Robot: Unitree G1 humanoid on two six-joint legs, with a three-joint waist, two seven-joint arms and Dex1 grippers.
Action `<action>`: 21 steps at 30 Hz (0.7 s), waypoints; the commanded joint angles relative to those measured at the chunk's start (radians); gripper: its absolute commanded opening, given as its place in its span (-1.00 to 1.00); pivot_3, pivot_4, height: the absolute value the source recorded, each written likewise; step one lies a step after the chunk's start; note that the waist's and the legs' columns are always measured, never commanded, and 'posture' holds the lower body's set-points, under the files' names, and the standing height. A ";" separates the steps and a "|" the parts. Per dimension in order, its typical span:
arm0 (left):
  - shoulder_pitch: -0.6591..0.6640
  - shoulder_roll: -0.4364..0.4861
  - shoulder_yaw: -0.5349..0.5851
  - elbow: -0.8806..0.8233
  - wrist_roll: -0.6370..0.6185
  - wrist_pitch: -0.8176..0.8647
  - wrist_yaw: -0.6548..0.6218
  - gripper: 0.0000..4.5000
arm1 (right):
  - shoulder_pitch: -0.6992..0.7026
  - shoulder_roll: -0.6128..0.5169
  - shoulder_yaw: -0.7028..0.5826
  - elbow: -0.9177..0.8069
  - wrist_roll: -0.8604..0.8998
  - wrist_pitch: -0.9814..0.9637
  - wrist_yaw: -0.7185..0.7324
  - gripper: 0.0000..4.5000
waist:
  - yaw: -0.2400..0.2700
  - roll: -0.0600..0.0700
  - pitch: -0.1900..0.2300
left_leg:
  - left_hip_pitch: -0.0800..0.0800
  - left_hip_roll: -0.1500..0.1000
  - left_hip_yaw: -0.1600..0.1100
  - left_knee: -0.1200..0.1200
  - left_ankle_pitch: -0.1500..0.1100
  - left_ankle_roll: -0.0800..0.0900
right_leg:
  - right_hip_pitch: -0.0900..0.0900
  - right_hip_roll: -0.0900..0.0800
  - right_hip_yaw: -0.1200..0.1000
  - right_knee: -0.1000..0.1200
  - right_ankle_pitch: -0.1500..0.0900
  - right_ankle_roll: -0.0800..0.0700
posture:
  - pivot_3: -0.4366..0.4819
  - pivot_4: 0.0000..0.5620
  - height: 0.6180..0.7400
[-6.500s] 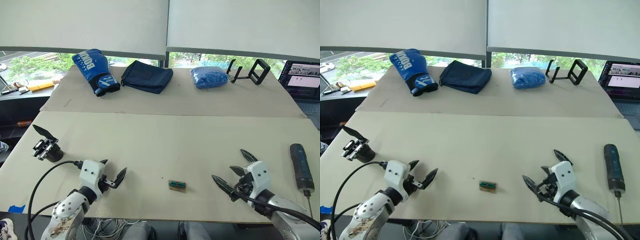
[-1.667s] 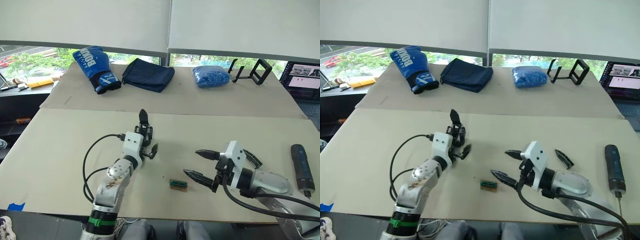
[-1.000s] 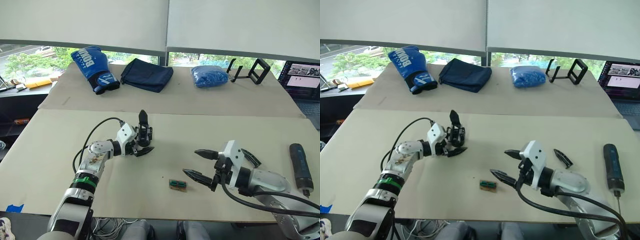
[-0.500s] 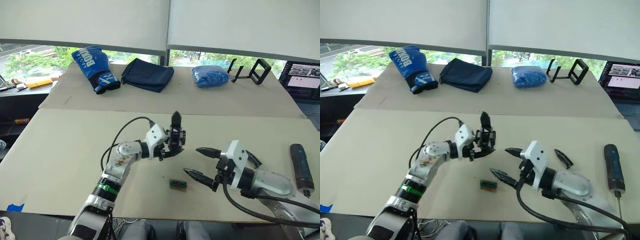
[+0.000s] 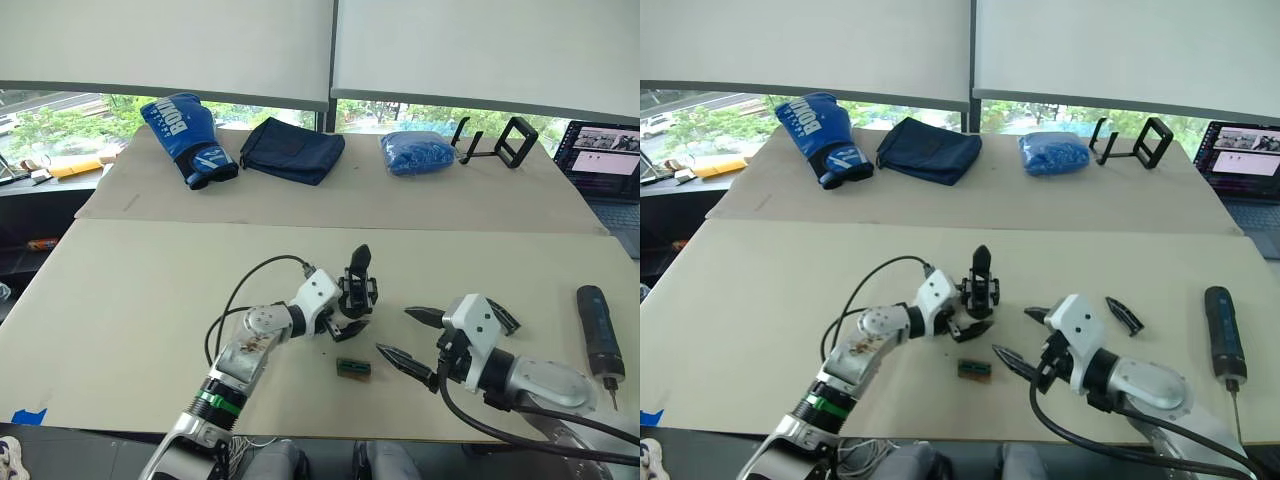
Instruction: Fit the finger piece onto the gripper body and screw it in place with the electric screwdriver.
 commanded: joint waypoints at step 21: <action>-0.367 0.422 0.279 -0.499 -0.844 0.580 -0.478 0.99 | -0.900 -0.550 0.567 0.928 -0.100 0.531 0.388 1.00 | -0.010 0.005 0.003 | -0.005 -0.002 -0.002 0.000 0.000 0.004 | -0.002 -0.002 -0.005 -0.003 -0.002 -0.004 | -0.05 -0.47 1.00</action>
